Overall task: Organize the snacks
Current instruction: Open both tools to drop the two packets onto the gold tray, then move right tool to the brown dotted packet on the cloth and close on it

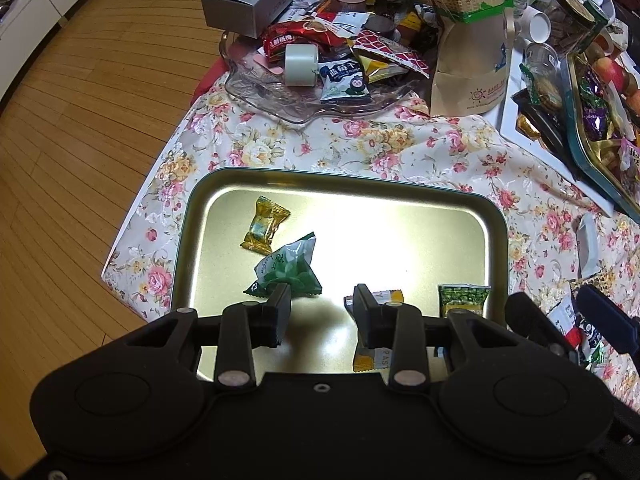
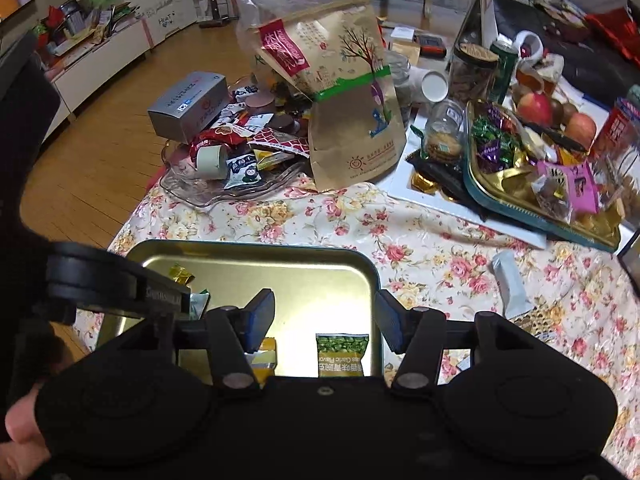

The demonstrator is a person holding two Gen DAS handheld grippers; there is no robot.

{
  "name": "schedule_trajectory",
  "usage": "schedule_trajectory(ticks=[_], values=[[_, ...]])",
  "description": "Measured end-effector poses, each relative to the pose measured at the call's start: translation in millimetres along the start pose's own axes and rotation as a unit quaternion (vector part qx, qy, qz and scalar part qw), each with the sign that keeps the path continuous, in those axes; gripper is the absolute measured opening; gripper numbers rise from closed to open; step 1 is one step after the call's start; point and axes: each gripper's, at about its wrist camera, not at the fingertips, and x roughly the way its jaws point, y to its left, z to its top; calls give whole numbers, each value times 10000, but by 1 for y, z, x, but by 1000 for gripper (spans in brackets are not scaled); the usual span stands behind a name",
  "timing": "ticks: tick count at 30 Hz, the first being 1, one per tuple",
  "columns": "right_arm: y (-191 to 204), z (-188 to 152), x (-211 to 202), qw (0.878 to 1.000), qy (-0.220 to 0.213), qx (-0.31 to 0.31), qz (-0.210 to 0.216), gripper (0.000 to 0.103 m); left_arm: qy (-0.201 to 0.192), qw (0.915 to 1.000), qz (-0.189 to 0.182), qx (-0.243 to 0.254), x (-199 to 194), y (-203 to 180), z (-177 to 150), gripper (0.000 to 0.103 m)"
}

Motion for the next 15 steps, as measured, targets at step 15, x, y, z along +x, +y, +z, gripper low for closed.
schedule_trajectory(ticks=[15], values=[[-1, -1, 4, 9993, 288, -205, 104, 73, -3, 9998, 32, -208, -1, 4, 2, 44]])
